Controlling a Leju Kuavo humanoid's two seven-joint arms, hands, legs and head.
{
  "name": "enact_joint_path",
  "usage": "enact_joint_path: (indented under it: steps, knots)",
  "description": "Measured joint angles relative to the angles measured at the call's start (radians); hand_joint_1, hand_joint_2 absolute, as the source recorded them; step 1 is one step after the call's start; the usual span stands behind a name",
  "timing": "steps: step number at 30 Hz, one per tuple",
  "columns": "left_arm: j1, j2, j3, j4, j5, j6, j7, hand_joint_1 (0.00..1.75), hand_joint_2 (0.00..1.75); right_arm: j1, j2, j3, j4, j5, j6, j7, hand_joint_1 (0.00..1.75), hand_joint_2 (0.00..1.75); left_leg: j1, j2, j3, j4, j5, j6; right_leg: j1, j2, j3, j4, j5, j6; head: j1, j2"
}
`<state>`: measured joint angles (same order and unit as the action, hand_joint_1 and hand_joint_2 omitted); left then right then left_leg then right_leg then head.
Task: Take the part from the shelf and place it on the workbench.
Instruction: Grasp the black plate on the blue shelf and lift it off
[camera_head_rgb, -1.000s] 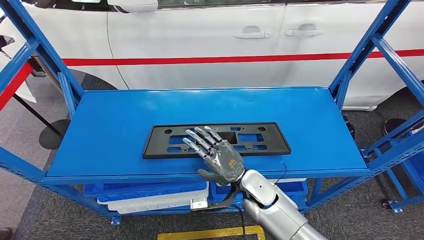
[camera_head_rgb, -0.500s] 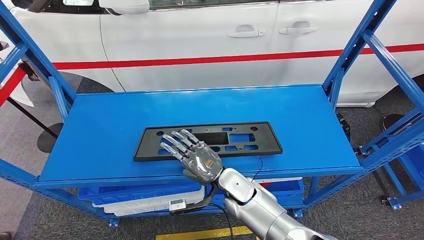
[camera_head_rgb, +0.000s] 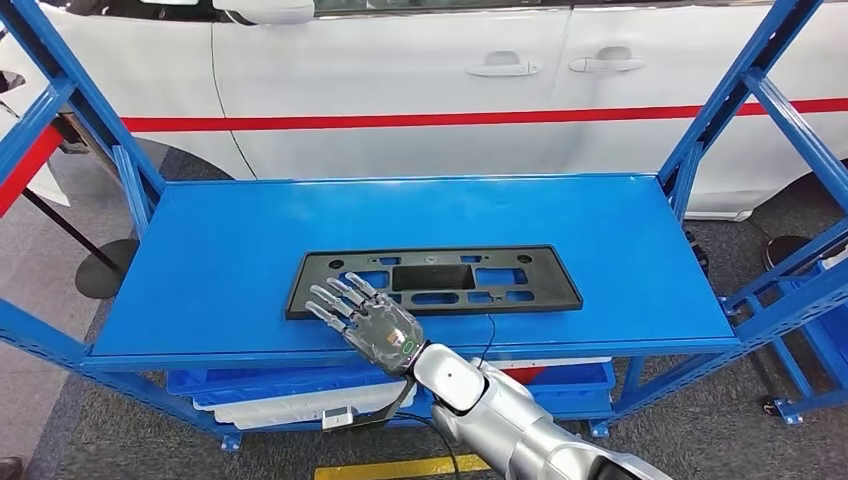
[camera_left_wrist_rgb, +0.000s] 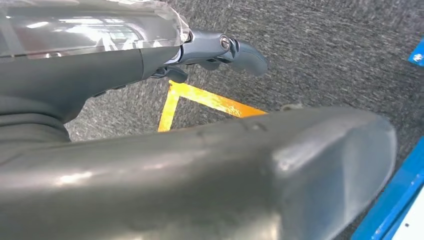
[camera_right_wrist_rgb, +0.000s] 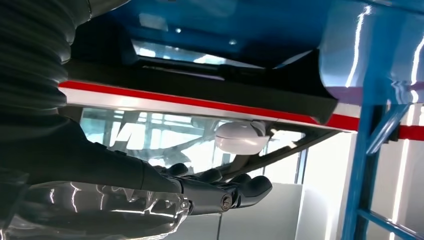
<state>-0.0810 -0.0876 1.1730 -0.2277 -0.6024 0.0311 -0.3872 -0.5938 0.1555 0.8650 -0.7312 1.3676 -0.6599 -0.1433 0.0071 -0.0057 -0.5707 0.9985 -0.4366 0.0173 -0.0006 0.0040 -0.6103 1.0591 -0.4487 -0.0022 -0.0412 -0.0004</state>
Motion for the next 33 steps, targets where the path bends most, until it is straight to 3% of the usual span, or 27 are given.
enact_joint_path:
  steps: [1, 5, 7, 9, 10, 11, 12, 15, 17, 19, 21, 22, 24, 25, 26, 27, 28, 30, 31, 33]
  knots:
    - [0.000, -0.001, 0.000, 0.000, -0.004, 0.000, 0.000, 0.00, 0.00, -0.007, 0.004, 0.001, 0.013, 0.008, -0.002, 0.014, 0.00, 1.75, -0.001, 0.000, -0.001, 0.001, -0.001, -0.004, 0.003, 0.000, 0.016, -0.037, 0.009, -0.004, 0.000, 0.000]
    - [-0.002, 0.001, -0.002, 0.000, -0.022, -0.005, 0.003, 0.00, 0.00, -0.036, 0.022, 0.000, 0.068, 0.036, -0.005, 0.074, 0.00, 1.75, 0.001, 0.002, -0.007, 0.011, -0.011, -0.027, 0.000, 0.001, 0.021, -0.059, 0.013, -0.018, 0.000, 0.000]
    - [-0.003, 0.002, -0.003, 0.000, -0.029, -0.009, 0.004, 0.00, 0.00, -0.058, 0.036, -0.003, 0.099, 0.054, -0.005, 0.107, 0.00, 1.75, 0.004, 0.002, -0.041, 0.088, -0.057, -0.039, -0.005, -0.001, 0.026, -0.067, 0.017, -0.027, 0.000, 0.000]
    - [-0.004, 0.002, -0.003, 0.000, -0.034, -0.012, 0.006, 0.00, 0.00, -0.076, 0.047, -0.007, 0.134, 0.076, -0.002, 0.143, 0.00, 1.75, 0.008, 0.002, -0.105, 0.225, -0.119, -0.049, -0.005, -0.002, 0.026, -0.068, 0.017, -0.030, 0.000, 0.000]
    - [-0.004, 0.002, -0.004, 0.000, -0.037, -0.013, 0.007, 0.00, 0.00, -0.082, 0.050, -0.009, 0.151, 0.085, 0.002, 0.160, 0.00, 1.75, 0.009, 0.002, -0.130, 0.275, -0.133, -0.053, -0.005, -0.002, 0.026, -0.067, 0.017, -0.030, 0.000, 0.000]
    - [-0.004, 0.003, -0.004, 0.000, -0.040, -0.013, 0.009, 0.00, 0.00, -0.087, 0.053, -0.012, 0.168, 0.095, 0.007, 0.179, 0.00, 1.75, 0.011, 0.002, -0.140, 0.292, -0.127, -0.056, -0.005, -0.003, 0.027, -0.067, 0.016, -0.030, 0.000, 0.000]
    - [-0.004, 0.004, -0.004, 0.000, -0.042, -0.014, 0.012, 0.00, 0.00, -0.094, 0.056, -0.016, 0.184, 0.104, 0.013, 0.199, 0.00, 1.75, 0.012, 0.002, -0.130, 0.268, -0.103, -0.057, -0.005, -0.002, 0.028, -0.066, 0.015, -0.029, 0.000, 0.000]
    - [-0.009, 0.006, -0.005, 0.000, -0.046, -0.014, 0.018, 0.00, 0.00, -0.126, 0.062, -0.033, 0.230, 0.131, 0.041, 0.259, 0.00, 1.75, 0.015, 0.002, -0.037, 0.067, -0.006, -0.051, -0.004, 0.001, 0.032, -0.061, 0.009, -0.019, 0.000, 0.000]
    - [-0.012, 0.007, -0.005, 0.000, -0.048, -0.014, 0.020, 0.00, 0.00, -0.147, 0.061, -0.048, 0.259, 0.143, 0.064, 0.293, 0.00, 1.75, 0.011, 0.001, -0.009, 0.006, 0.006, -0.038, -0.001, 0.002, 0.030, -0.059, 0.008, -0.008, 0.000, 0.000]
    - [-0.012, 0.007, -0.005, 0.000, -0.049, -0.014, 0.021, 0.00, 0.00, -0.166, 0.059, -0.065, 0.285, 0.149, 0.092, 0.323, 0.00, 1.75, 0.009, 0.001, -0.008, 0.002, 0.005, -0.022, -0.001, 0.002, 0.029, -0.059, 0.008, 0.004, 0.000, 0.000]
    - [-0.013, 0.007, -0.005, 0.000, -0.049, -0.015, 0.021, 0.00, 0.00, -0.185, 0.050, -0.085, 0.307, 0.152, 0.123, 0.351, 0.00, 1.75, 0.012, 0.003, -0.005, -0.004, 0.010, -0.008, -0.004, 0.002, 0.019, -0.031, -0.014, 0.015, 0.000, 0.000]
    - [-0.013, 0.007, -0.005, 0.000, -0.049, -0.016, 0.022, 0.00, 0.00, -0.193, 0.043, -0.097, 0.317, 0.151, 0.138, 0.363, 0.10, 1.75, 0.014, 0.004, -0.004, -0.007, 0.012, -0.002, -0.005, 0.001, -0.001, 0.012, -0.040, 0.020, 0.000, 0.000]
    - [-0.014, 0.008, -0.005, 0.000, -0.049, -0.016, 0.023, 0.00, 0.00, -0.205, 0.027, -0.123, 0.337, 0.145, 0.163, 0.382, 0.89, 1.75, 0.012, 0.004, -0.006, -0.007, 0.012, 0.005, -0.006, 0.001, -0.066, 0.148, -0.104, 0.025, 0.000, 0.000]
    - [-0.013, 0.008, -0.005, 0.000, -0.049, -0.016, 0.024, 0.00, 0.00, -0.208, 0.018, -0.136, 0.346, 0.141, 0.172, 0.389, 1.31, 1.75, 0.011, 0.003, -0.006, -0.007, 0.013, 0.006, -0.006, 0.001, -0.096, 0.208, -0.123, 0.027, 0.000, 0.000]
    - [-0.013, 0.009, -0.005, 0.000, -0.049, -0.016, 0.025, 0.00, 0.00, -0.211, 0.009, -0.149, 0.353, 0.138, 0.180, 0.395, 1.65, 1.75, 0.010, 0.003, -0.006, -0.007, 0.013, 0.006, -0.006, 0.001, -0.112, 0.236, -0.124, 0.027, 0.000, 0.000]
    - [-0.012, 0.009, -0.005, 0.000, -0.048, -0.016, 0.025, 0.00, 0.00, -0.213, 0.000, -0.162, 0.358, 0.134, 0.187, 0.399, 1.70, 1.75, 0.010, 0.002, -0.005, -0.007, 0.012, 0.006, -0.006, 0.001, -0.107, 0.223, -0.105, 0.025, 0.000, 0.000]
    - [-0.012, 0.009, -0.005, 0.000, -0.047, -0.016, 0.025, 0.00, 0.00, -0.217, -0.007, -0.173, 0.363, 0.131, 0.193, 0.401, 1.73, 1.75, 0.009, 0.001, -0.003, -0.007, 0.012, 0.005, -0.005, 0.001, -0.082, 0.169, -0.071, 0.021, 0.000, 0.000]
    - [-0.012, 0.008, -0.005, 0.000, -0.045, -0.017, 0.024, 0.00, 0.00, -0.226, -0.019, -0.193, 0.371, 0.125, 0.203, 0.404, 1.75, 1.75, 0.005, 0.000, -0.001, -0.005, 0.010, 0.002, 0.000, -0.001, -0.011, 0.020, -0.006, 0.007, 0.000, 0.000]
    - [-0.012, 0.007, -0.005, 0.000, -0.044, -0.018, 0.022, 0.00, 0.00, -0.230, -0.024, -0.201, 0.374, 0.124, 0.205, 0.404, 1.75, 1.75, 0.003, 0.000, -0.002, -0.004, 0.010, -0.001, 0.003, -0.002, 0.013, -0.032, 0.012, 0.002, 0.000, 0.000]
    - [-0.012, 0.005, -0.005, 0.001, -0.041, -0.019, 0.019, 0.00, 0.00, -0.233, -0.031, -0.213, 0.381, 0.123, 0.206, 0.403, 1.75, 1.75, 0.002, 0.001, -0.004, -0.004, 0.009, -0.010, 0.008, -0.002, 0.024, -0.062, 0.017, -0.003, 0.000, 0.000]
